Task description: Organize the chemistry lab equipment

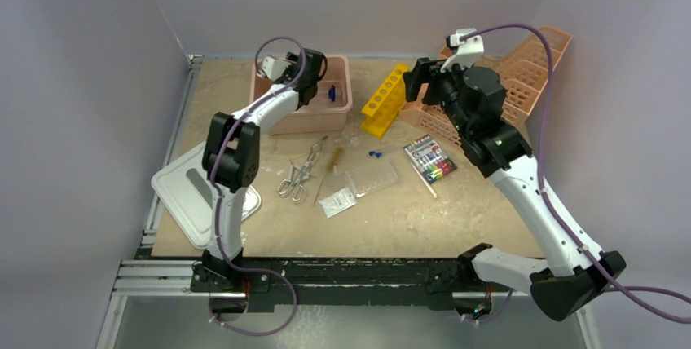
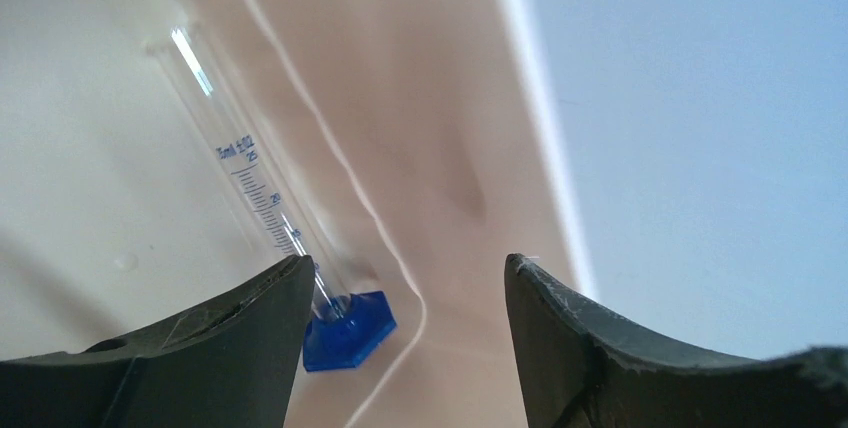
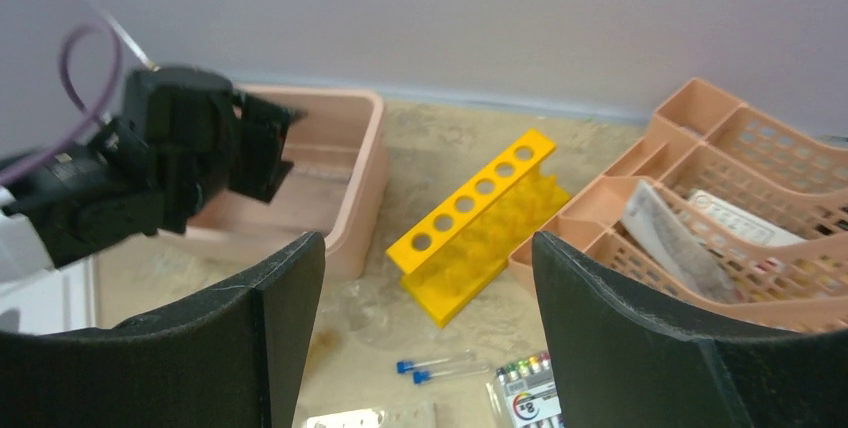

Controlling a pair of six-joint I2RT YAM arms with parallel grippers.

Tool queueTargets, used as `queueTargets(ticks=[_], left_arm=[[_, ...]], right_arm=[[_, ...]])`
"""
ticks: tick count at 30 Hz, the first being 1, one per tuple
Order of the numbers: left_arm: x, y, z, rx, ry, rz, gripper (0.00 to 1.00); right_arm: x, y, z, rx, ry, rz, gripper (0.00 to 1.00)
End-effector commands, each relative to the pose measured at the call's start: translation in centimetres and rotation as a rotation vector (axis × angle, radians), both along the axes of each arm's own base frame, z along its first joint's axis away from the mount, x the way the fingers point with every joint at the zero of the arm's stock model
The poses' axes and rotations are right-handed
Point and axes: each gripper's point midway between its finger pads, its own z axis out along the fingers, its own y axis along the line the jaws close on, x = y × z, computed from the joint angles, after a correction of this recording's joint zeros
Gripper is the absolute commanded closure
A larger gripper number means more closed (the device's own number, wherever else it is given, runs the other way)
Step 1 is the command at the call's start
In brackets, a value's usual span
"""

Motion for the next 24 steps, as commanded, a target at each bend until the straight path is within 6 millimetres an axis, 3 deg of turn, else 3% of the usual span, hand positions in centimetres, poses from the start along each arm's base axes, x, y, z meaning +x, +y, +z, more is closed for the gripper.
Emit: queueTargets(ticks=[1, 9, 12, 14, 17, 24], left_arm=[[-1.5, 2.5, 9.0, 0.094, -0.125, -0.032, 0.31], [-7.6, 4.7, 16.3, 0.447, -0.152, -0.278, 0.29], [-10.7, 5.3, 16.9, 0.586, -0.127, -0.412, 0.29], [-13.0, 5.5, 16.4, 0.671, -0.108, -0.518, 0.28], [-16.5, 4.5, 14.0, 0.753, -0.104, -0.732, 0.38], [-23.0, -0.1, 6.1, 0.676, -0.063, -1.197, 0.49]], right_arm=[[-0.2, 2.5, 0.9, 0.024, 0.017, 0.125, 0.22], [0.4, 3.9, -4.3, 0.084, 0.172, 0.129, 0.22], [0.9, 4.7, -6.2, 0.121, 0.239, 0.129, 0.22], [1.1, 5.8, -7.5, 0.134, 0.301, 0.164, 0.23], [1.6, 6.7, -9.0, 0.175, 0.349, 0.168, 0.23], [2.4, 7.1, -11.9, 0.277, 0.445, 0.092, 0.24]])
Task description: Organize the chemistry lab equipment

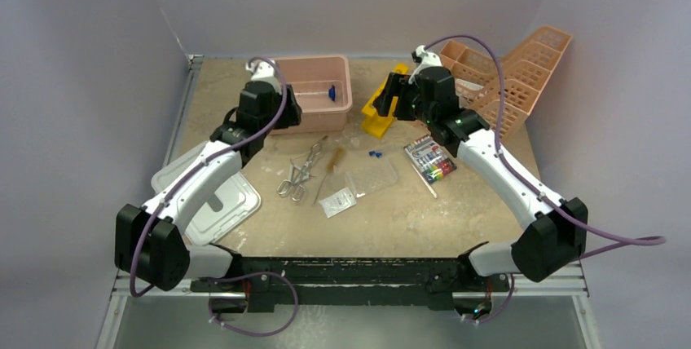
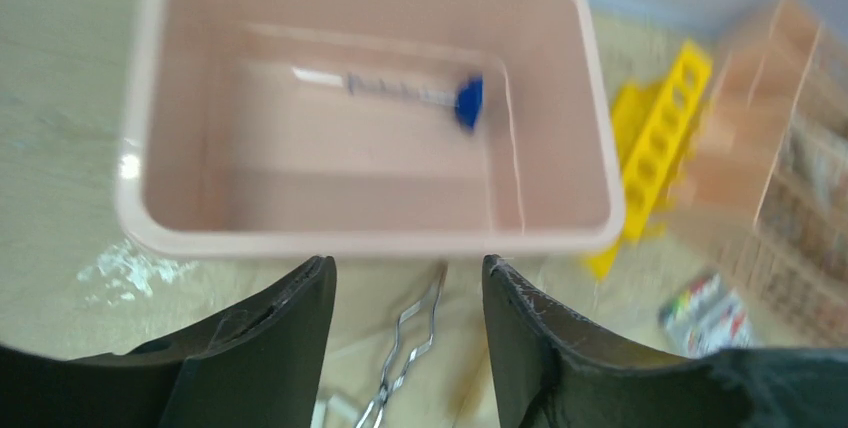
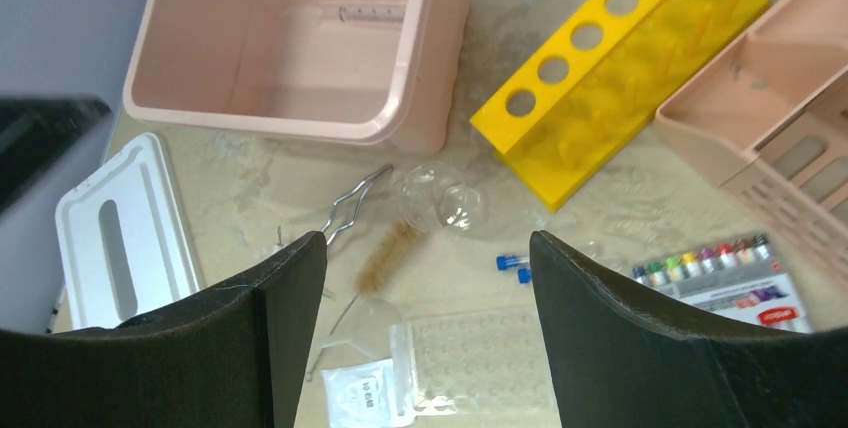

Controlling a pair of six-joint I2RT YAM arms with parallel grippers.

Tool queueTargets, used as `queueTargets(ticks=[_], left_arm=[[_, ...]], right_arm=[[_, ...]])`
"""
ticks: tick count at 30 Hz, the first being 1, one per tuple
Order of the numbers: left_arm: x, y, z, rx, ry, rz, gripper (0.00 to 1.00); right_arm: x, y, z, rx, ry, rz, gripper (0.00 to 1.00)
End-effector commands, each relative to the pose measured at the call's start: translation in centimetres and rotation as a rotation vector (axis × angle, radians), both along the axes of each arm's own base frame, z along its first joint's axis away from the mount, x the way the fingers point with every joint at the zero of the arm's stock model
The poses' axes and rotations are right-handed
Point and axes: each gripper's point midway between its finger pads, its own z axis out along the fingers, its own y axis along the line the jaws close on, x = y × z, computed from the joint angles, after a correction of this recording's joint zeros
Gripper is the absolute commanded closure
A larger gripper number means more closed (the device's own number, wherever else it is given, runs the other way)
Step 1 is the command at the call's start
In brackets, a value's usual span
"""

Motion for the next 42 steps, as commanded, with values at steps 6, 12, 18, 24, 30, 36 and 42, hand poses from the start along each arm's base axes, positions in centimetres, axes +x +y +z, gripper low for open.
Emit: queueTargets(ticks=[6, 12, 18, 24, 30, 36, 42], left_arm=[[-5.5, -5.3, -10.8, 0.171, 0.230, -0.449, 0.45], [-4.8, -5.5, -14.8, 0.345, 0.260, -0.435, 0.52], [-5.0, -4.8, -17.3, 0.412, 0.321, -0.454, 0.55], [-4.7, -5.4, -18.8, 0.399, 0.355, -0.476, 0.53], [-4.1, -4.9, -19.4, 0.428, 0.379, -0.459, 0.61], [-4.4, -5.1, -19.4, 0.428, 0.391, -0.480, 0.73], [-4.7, -4.9, -17.8, 0.454, 0.391, -0.507, 0.91]], right_arm=[[-0.1, 0.7, -1.0, 0.129, 0.075, -0.074, 0.25], [-0.7, 0.4, -1.9, 0.121, 0.103, -0.086, 0.25], [-0.8, -0.6, -1.8, 0.100, 0.079, -0.118, 0.25], [-0.8, -1.0, -2.1, 0.090, 0.076, -0.135, 0.25], [-0.7, -1.4, -1.8, 0.072, 0.063, -0.147, 0.25], [-0.5, -1.8, -1.4, 0.061, 0.045, -0.159, 0.25], [-0.3, -1.9, -0.8, 0.066, 0.031, -0.170, 0.25]])
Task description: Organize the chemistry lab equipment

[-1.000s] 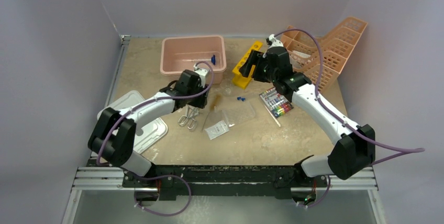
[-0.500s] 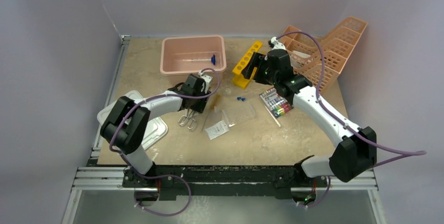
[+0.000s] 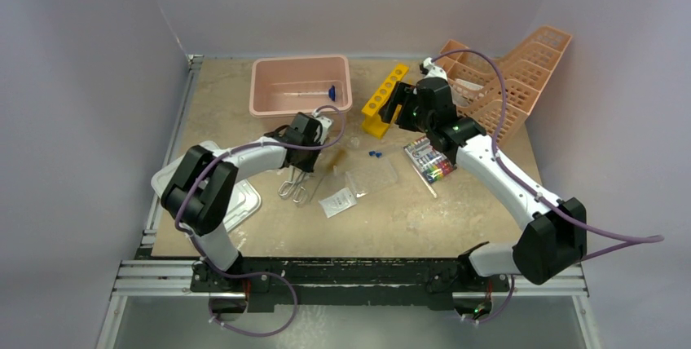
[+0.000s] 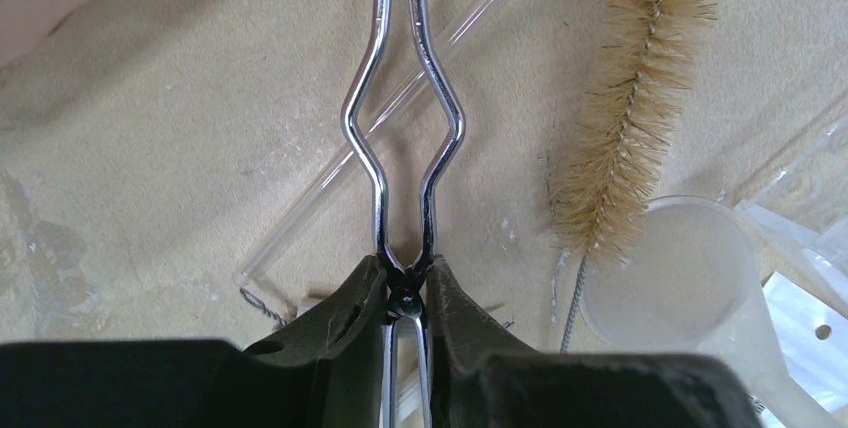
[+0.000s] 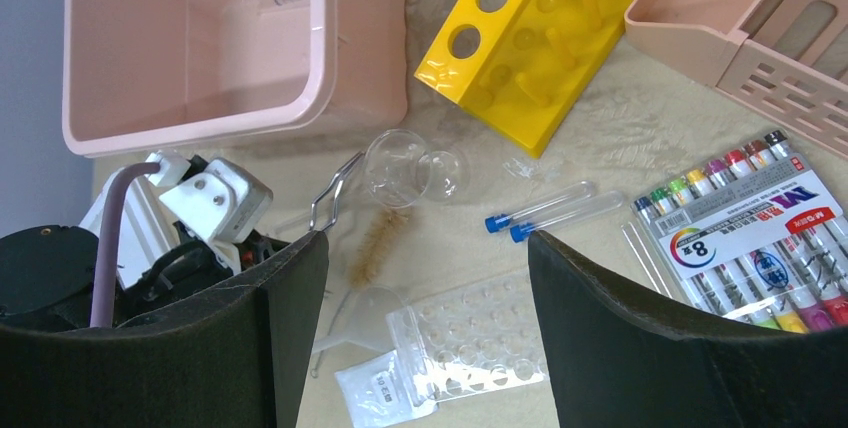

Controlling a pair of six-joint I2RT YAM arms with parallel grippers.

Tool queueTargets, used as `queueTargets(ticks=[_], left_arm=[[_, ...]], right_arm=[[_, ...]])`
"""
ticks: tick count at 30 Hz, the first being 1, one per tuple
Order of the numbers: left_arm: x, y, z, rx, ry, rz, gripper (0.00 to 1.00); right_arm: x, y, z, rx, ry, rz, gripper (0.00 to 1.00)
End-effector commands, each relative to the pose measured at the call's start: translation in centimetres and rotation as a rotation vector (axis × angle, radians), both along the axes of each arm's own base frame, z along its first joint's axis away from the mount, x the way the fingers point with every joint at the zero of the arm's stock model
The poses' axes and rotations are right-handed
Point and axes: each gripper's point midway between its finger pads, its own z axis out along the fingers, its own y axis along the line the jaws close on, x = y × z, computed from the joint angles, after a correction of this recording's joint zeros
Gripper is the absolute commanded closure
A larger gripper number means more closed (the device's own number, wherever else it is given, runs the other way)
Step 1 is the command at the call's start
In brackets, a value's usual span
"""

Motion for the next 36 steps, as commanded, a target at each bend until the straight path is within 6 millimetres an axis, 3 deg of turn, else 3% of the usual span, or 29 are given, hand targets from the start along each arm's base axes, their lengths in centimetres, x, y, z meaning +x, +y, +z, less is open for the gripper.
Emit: queueTargets(ticks=[1, 10, 17, 25, 30, 33, 36], left_arm=[[1.1, -0.4, 3.0, -0.008, -0.050, -0.034, 0.92], [-0.3, -0.3, 7.3, -0.030, -0.053, -0.089, 0.97], [-1.2, -0.2, 13.7, -0.138, -0.122, -0.098, 0.97], [-0.5, -0.5, 22.4, -0.346, -0.238, -0.107, 0.97], [0.1, -1.6, 25.7, -0.462, -0.259, -0.156, 0.97], [1.1, -2.2, 27.7, -0.531, -0.307, -0.158, 0.97], [3.0, -1.7, 29.1, -0.532, -0.384, -0.128, 0.97]], right_arm=[[0.4, -0.4, 3.2, 0.016, -0.088, -0.025, 0.26], [0.8, -0.4, 4.8, 0.021, -0.130, -0.026, 0.26], [1.2, 0.5, 7.8, 0.036, -0.236, 0.037, 0.24], [0.6, 5.0, 12.8, 0.123, -0.369, 0.306, 0.22], [0.6, 9.2, 16.7, 0.290, -0.374, 0.486, 0.19], [1.2, 11.2, 17.7, 0.400, -0.318, 0.549, 0.18], [2.3, 12.0, 17.2, 0.447, -0.265, 0.540, 0.20]])
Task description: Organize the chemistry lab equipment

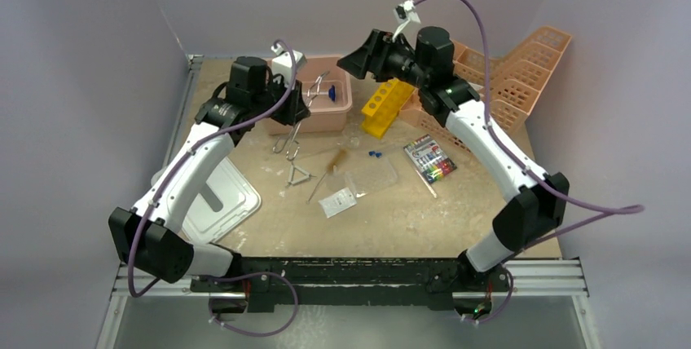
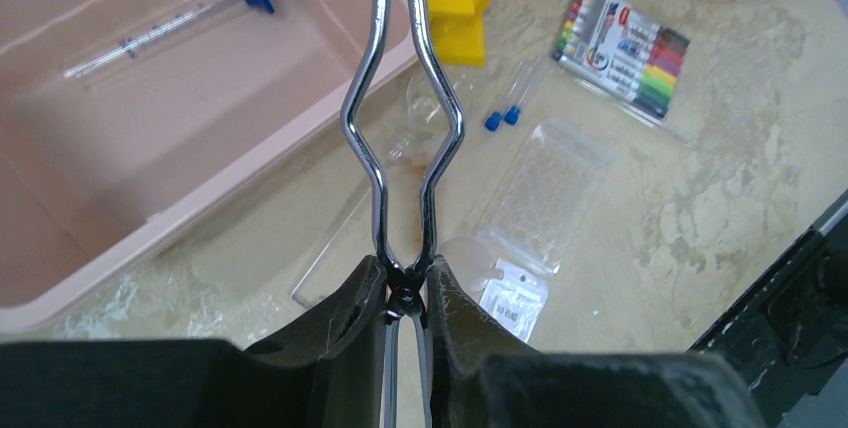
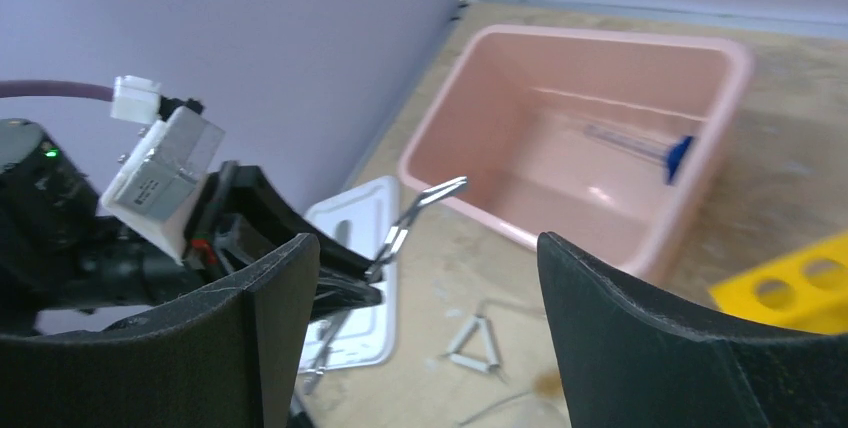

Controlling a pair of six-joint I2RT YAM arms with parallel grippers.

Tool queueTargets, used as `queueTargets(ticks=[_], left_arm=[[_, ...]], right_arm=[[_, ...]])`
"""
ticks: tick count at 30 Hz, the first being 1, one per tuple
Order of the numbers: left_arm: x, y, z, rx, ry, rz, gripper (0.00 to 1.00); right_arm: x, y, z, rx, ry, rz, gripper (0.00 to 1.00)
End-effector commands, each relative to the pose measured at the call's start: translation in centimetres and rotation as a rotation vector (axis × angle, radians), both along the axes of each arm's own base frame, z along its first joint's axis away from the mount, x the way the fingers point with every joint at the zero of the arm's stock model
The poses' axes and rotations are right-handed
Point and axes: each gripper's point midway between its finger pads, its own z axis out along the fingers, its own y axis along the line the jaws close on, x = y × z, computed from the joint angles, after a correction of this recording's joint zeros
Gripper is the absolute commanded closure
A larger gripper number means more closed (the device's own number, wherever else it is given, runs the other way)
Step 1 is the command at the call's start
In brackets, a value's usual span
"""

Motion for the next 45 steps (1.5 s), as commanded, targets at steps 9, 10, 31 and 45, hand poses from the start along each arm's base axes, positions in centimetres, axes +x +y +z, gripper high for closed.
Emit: queueTargets(ticks=[9, 10, 31, 45], left_arm=[[9.0, 2.9, 5.2, 0.131, -0.249, 0.016, 0.94], [9.6, 3.1, 4.9, 0.163, -0.253, -0.001, 0.94], [20.5, 4.1, -3.1, 0.575, -0.372, -0.343, 0.94], [19.6, 2.8, -12.1, 0.678, -0.240, -0.539, 0.94]], right_arm=[[0.8, -0.5, 0.8, 0.056, 0.053, -0.013, 0.20], [0.8, -0.9, 0.6, 0.041, 0.056, -0.032, 0.20], [2.5, -10.4, -0.7, -0.090, 0.068, -0.351, 0.19], [4.3, -12.6, -2.1, -0.146, 0.070, -0.410, 0.19]])
